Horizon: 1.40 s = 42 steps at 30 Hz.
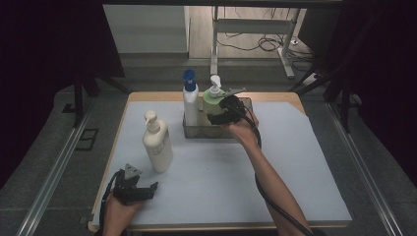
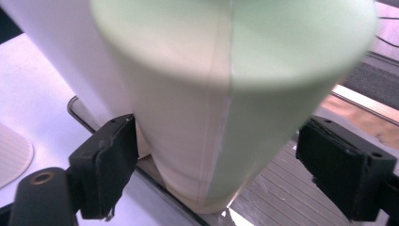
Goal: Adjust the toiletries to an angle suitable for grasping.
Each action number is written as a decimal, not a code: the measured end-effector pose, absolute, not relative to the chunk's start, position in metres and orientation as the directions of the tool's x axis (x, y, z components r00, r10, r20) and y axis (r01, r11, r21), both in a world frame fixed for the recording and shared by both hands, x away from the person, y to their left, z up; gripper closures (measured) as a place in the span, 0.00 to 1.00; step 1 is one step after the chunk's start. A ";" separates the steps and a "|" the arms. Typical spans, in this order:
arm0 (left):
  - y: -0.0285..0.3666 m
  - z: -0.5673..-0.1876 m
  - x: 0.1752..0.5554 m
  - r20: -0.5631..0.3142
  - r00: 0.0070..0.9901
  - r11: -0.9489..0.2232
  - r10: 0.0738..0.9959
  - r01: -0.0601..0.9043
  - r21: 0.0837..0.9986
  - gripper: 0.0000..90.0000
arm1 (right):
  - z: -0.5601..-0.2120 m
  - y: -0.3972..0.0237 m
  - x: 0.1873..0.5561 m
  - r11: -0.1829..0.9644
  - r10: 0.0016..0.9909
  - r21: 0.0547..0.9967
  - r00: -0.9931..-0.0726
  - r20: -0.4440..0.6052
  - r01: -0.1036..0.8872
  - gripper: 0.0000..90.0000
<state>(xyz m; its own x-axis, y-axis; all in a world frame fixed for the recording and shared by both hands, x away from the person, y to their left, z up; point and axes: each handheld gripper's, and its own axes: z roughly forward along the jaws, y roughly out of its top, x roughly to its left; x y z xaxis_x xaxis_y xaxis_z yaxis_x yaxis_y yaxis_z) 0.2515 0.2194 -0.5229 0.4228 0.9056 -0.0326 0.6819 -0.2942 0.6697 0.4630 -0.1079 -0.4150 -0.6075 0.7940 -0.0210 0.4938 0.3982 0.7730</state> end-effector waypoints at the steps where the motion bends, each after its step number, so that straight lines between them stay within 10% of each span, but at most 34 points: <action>1: 0.219 -0.523 0.251 -0.034 0.422 -0.293 0.906 0.683 0.669 0.14 | -0.414 -0.111 0.461 0.403 0.794 0.772 -0.607 -0.028 0.491 0.18; 21: 0.219 -0.523 0.251 -0.033 0.422 -0.293 0.906 0.681 0.671 0.14 | -0.409 -0.142 0.440 0.383 0.805 0.763 -0.594 0.001 0.521 0.65; 28: 0.219 -0.523 0.251 -0.033 0.422 -0.293 0.906 0.682 0.670 0.14 | -0.413 -0.150 0.444 0.390 0.823 0.757 -0.567 -0.030 0.525 0.96; 42: 0.219 -0.523 0.251 -0.033 0.421 -0.293 0.906 0.683 0.670 0.14 | -0.427 -0.144 0.468 0.327 0.874 0.749 -0.486 -0.008 0.576 0.99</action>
<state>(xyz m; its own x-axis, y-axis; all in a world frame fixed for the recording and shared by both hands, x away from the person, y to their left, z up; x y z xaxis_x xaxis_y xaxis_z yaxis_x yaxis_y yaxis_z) 0.2514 0.2192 -0.5229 0.4211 0.9064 -0.0330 0.6825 -0.2927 0.6697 0.4683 -0.1440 -0.4271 -0.4860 0.8739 -0.0077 0.5762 0.3271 0.7490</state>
